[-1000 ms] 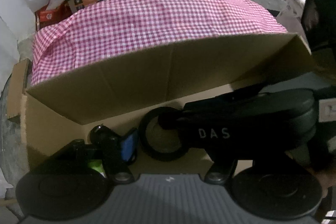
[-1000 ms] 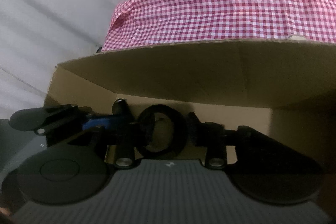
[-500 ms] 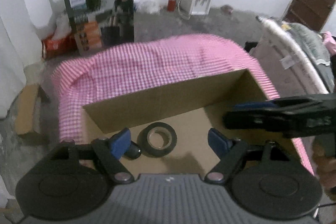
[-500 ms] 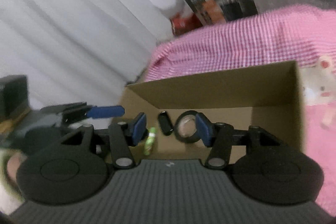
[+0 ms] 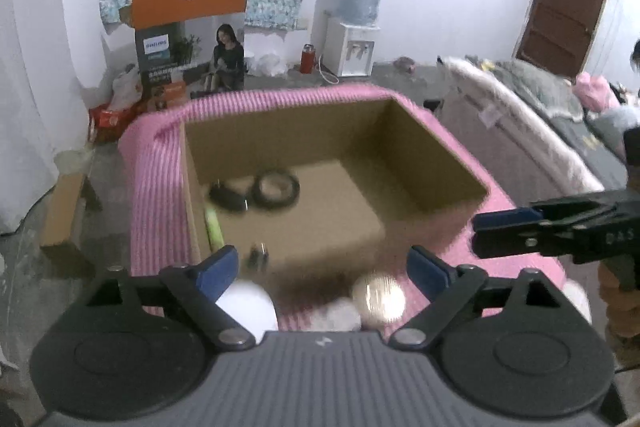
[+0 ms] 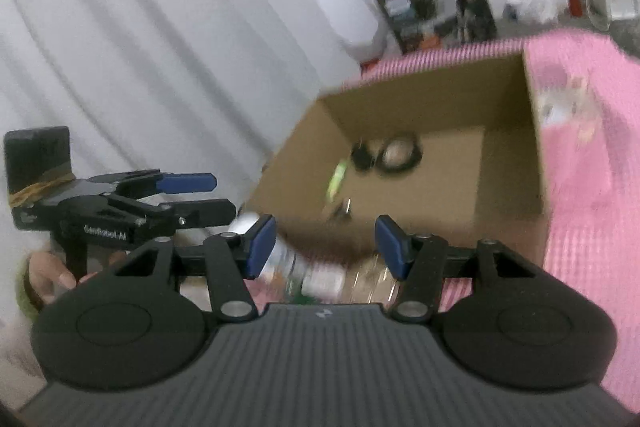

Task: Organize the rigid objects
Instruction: 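Move the right gripper back to the pink silicone lid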

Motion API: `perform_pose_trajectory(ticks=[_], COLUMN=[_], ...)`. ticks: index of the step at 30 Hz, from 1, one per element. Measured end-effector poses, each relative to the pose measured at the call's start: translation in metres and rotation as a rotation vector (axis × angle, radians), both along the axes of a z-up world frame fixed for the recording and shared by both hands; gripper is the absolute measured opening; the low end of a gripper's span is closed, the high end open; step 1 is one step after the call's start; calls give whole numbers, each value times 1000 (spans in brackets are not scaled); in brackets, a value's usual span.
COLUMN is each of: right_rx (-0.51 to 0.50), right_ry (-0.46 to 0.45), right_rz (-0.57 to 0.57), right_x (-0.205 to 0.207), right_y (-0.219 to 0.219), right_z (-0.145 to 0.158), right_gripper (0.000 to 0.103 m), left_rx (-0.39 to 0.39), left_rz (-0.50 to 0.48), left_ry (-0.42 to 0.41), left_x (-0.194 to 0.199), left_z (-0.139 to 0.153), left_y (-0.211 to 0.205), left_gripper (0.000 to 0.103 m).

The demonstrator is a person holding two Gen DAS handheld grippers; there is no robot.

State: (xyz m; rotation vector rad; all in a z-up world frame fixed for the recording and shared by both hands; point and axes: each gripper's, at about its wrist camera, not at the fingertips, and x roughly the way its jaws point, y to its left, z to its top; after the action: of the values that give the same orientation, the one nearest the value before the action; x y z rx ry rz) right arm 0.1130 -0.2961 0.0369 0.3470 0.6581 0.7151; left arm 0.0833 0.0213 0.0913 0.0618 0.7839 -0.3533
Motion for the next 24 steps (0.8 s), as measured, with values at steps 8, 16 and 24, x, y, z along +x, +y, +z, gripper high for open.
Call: perform_pose_trajectory(ticks=[8, 16, 24], right_rx=[-128, -254, -302], right_ry=[132, 139, 149], right_rz=[75, 96, 113], right_x=[-13, 3, 12], right_y=[55, 94, 107], right_z=[-70, -98, -112], right_gripper=[55, 43, 26], left_rx=[57, 145, 214], left_rz=[-40, -58, -69], left_ry=[99, 120, 109], left_x=[-43, -42, -37], left_z=[-78, -112, -130], left_y=[-15, -26, -41], left_gripper=[92, 90, 81])
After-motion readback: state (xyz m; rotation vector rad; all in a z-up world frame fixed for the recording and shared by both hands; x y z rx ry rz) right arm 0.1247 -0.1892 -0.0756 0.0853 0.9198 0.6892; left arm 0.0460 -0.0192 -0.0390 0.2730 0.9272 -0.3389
